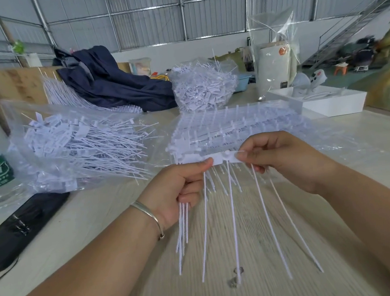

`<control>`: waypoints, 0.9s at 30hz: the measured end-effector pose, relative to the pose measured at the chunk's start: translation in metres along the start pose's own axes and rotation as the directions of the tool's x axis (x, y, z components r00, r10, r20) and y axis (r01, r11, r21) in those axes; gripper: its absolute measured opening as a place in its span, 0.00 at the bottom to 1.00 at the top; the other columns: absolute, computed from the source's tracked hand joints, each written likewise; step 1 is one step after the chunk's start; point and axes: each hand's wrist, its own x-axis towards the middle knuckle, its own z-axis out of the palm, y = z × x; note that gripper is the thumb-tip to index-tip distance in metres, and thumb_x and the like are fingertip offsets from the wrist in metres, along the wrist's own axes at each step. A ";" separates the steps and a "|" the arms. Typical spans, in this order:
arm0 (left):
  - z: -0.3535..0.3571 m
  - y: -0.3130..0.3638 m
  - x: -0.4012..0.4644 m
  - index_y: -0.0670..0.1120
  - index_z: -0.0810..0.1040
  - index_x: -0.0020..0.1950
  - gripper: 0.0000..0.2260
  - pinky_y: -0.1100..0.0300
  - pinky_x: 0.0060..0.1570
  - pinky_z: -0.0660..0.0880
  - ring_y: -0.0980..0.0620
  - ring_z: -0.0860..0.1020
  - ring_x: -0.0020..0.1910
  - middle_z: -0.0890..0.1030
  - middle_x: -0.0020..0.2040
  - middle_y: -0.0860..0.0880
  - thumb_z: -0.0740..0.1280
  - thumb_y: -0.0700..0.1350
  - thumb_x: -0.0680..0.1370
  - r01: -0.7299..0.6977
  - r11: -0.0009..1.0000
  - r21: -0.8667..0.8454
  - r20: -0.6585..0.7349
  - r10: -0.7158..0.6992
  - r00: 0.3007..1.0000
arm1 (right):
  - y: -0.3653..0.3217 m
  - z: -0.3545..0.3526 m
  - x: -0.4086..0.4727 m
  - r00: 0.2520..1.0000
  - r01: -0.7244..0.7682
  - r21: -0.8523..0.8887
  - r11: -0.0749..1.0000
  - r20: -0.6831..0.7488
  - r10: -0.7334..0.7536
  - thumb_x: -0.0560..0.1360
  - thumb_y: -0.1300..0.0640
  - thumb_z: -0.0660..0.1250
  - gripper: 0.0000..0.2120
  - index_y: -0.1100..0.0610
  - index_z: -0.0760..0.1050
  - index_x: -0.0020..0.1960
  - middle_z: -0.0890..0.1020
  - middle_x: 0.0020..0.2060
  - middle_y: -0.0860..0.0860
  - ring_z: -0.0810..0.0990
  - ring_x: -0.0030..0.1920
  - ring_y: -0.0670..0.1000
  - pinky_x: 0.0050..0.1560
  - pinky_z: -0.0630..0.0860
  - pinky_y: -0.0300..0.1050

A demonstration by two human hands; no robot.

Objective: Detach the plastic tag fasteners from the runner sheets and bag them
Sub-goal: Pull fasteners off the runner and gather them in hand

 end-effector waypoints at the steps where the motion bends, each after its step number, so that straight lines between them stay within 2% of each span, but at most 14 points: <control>1: -0.001 0.000 0.000 0.48 0.79 0.29 0.06 0.69 0.17 0.53 0.59 0.55 0.19 0.59 0.26 0.55 0.74 0.42 0.65 0.014 0.998 -0.063 0.047 -0.011 0.999 | 0.000 0.001 -0.001 0.999 0.005 0.017 1.000 0.037 -0.006 0.68 0.49 0.72 0.10 0.57 0.81 0.40 0.75 0.32 0.54 0.71 0.32 0.47 0.39 0.70 0.36; 4: 0.001 -0.003 -0.004 0.46 0.78 0.30 0.09 0.70 0.16 0.54 0.59 0.59 0.17 0.61 0.24 0.55 0.73 0.39 0.69 0.098 0.971 -0.218 0.219 -0.050 0.975 | 0.000 0.006 -0.001 0.992 0.009 0.066 0.998 0.127 -0.017 0.71 0.49 0.73 0.14 0.61 0.81 0.43 0.75 0.33 0.58 0.71 0.33 0.48 0.43 0.67 0.42; 6: 0.008 -0.007 -0.006 0.45 0.78 0.34 0.05 0.70 0.16 0.54 0.60 0.60 0.17 0.60 0.24 0.55 0.73 0.41 0.67 0.147 0.968 -0.203 0.309 -0.079 0.948 | 0.002 0.010 0.000 0.987 0.008 0.093 0.996 0.161 -0.023 0.72 0.50 0.70 0.21 0.70 0.76 0.48 0.75 0.34 0.62 0.71 0.34 0.49 0.43 0.64 0.47; 7: 0.011 -0.009 -0.006 0.44 0.79 0.38 0.04 0.71 0.16 0.53 0.60 0.60 0.17 0.60 0.24 0.55 0.73 0.42 0.67 0.159 0.970 -0.182 0.329 -0.093 0.940 | 0.003 0.013 0.001 0.983 0.002 0.105 0.994 0.181 -0.022 0.72 0.50 0.69 0.23 0.73 0.74 0.49 0.75 0.32 0.60 0.71 0.34 0.49 0.43 0.64 0.48; 10: 0.012 -0.012 -0.005 0.44 0.75 0.44 0.11 0.71 0.17 0.52 0.60 0.60 0.17 0.61 0.24 0.55 0.73 0.42 0.66 0.183 0.967 -0.180 0.343 -0.112 0.933 | 0.004 0.017 0.001 0.979 -0.003 0.104 0.995 0.205 -0.019 0.71 0.47 0.70 0.29 0.75 0.73 0.50 0.73 0.31 0.54 0.69 0.33 0.48 0.41 0.64 0.45; 12: 0.011 -0.010 -0.003 0.43 0.75 0.43 0.09 0.70 0.18 0.51 0.60 0.60 0.19 0.64 0.27 0.54 0.72 0.41 0.67 0.170 0.959 -0.229 0.343 -0.084 0.936 | 0.002 0.019 0.000 0.980 0.000 0.093 0.996 0.199 -0.018 0.69 0.44 0.70 0.27 0.70 0.76 0.48 0.72 0.30 0.54 0.68 0.32 0.49 0.39 0.64 0.41; 15: 0.009 -0.004 0.000 0.42 0.78 0.37 0.02 0.69 0.17 0.52 0.59 0.61 0.21 0.69 0.32 0.51 0.69 0.37 0.68 0.094 0.956 -0.276 0.285 -0.012 0.958 | -0.004 0.019 0.000 0.994 0.001 0.070 0.998 0.105 -0.008 0.66 0.43 0.75 0.17 0.57 0.80 0.39 0.71 0.28 0.52 0.67 0.31 0.49 0.35 0.65 0.38; 17: 0.006 -0.003 0.002 0.44 0.74 0.34 0.04 0.69 0.15 0.52 0.59 0.61 0.20 0.69 0.30 0.50 0.67 0.39 0.68 0.049 0.967 -0.251 0.196 0.001 0.981 | -0.007 0.014 0.000 0.999 -0.009 0.046 0.999 0.032 0.007 0.64 0.45 0.75 0.15 0.57 0.80 0.37 0.70 0.28 0.55 0.66 0.30 0.49 0.33 0.66 0.37; 20: 0.001 -0.001 0.005 0.47 0.64 0.35 0.09 0.69 0.13 0.52 0.59 0.58 0.16 0.63 0.24 0.53 0.65 0.42 0.69 0.033 0.972 -0.231 0.103 -0.009 0.995 | -0.010 0.007 -0.003 0.998 -0.058 -0.038 0.998 0.029 0.059 0.64 0.50 0.76 0.11 0.55 0.77 0.32 0.69 0.26 0.54 0.65 0.27 0.48 0.31 0.64 0.35; 22: -0.002 0.000 0.006 0.49 0.61 0.35 0.11 0.68 0.14 0.50 0.59 0.57 0.16 0.60 0.22 0.54 0.65 0.43 0.69 0.001 0.981 -0.192 0.036 0.006 0.999 | -0.009 0.005 -0.004 0.996 -0.085 -0.069 0.994 0.013 0.086 0.68 0.54 0.75 0.11 0.55 0.76 0.31 0.69 0.25 0.52 0.64 0.27 0.46 0.31 0.63 0.35; 24: -0.003 0.000 0.007 0.48 0.64 0.35 0.11 0.68 0.14 0.52 0.59 0.58 0.17 0.62 0.23 0.54 0.67 0.44 0.70 -0.038 0.989 -0.140 -0.015 0.037 0.999 | -0.007 0.004 -0.002 0.995 -0.091 -0.055 0.994 -0.043 0.088 0.70 0.56 0.74 0.09 0.56 0.77 0.34 0.70 0.26 0.52 0.65 0.27 0.46 0.30 0.65 0.33; 27: -0.002 -0.001 0.004 0.47 0.69 0.36 0.10 0.69 0.16 0.53 0.60 0.59 0.19 0.64 0.25 0.54 0.69 0.45 0.70 -0.061 0.997 -0.043 0.014 0.062 0.998 | -0.007 0.004 0.000 0.990 -0.111 -0.012 0.994 -0.086 0.109 0.72 0.61 0.70 0.06 0.58 0.76 0.37 0.71 0.30 0.56 0.67 0.28 0.48 0.32 0.67 0.35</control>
